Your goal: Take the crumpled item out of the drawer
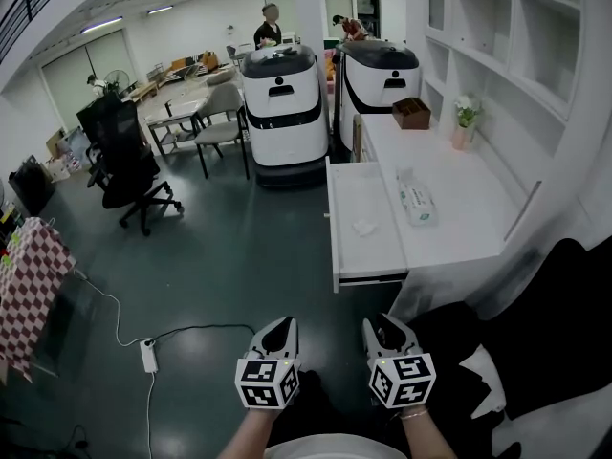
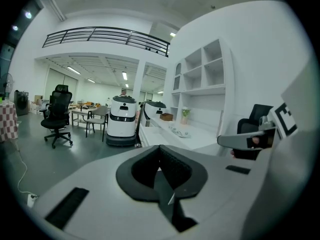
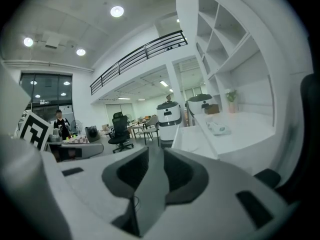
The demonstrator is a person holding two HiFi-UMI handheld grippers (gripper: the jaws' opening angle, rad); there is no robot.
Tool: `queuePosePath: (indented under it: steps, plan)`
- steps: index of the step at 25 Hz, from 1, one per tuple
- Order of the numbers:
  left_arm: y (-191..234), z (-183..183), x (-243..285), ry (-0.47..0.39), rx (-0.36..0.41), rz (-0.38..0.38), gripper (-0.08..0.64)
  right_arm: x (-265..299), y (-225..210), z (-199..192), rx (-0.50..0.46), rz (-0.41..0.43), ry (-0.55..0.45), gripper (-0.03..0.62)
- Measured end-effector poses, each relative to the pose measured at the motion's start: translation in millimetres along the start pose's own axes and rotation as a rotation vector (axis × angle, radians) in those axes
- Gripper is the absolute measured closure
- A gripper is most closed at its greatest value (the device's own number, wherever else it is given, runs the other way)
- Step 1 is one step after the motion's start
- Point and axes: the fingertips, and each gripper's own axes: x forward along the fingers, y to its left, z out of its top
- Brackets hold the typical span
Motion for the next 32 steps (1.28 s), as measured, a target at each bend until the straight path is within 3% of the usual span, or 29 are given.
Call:
queuePosePath:
  steps: [12, 32]
  plan:
    - [17.7, 4.9, 48.5, 0.025, -0.011, -0.033, 0.566, 44.8, -13.3, 11.1, -0.004, -0.011, 0.013, 0.509]
    - [115.2, 59.9, 196.5, 0.04, -0.035, -0.073, 0.566, 194.2, -48.0, 85.0, -0.077, -0.134, -0.055, 0.508]
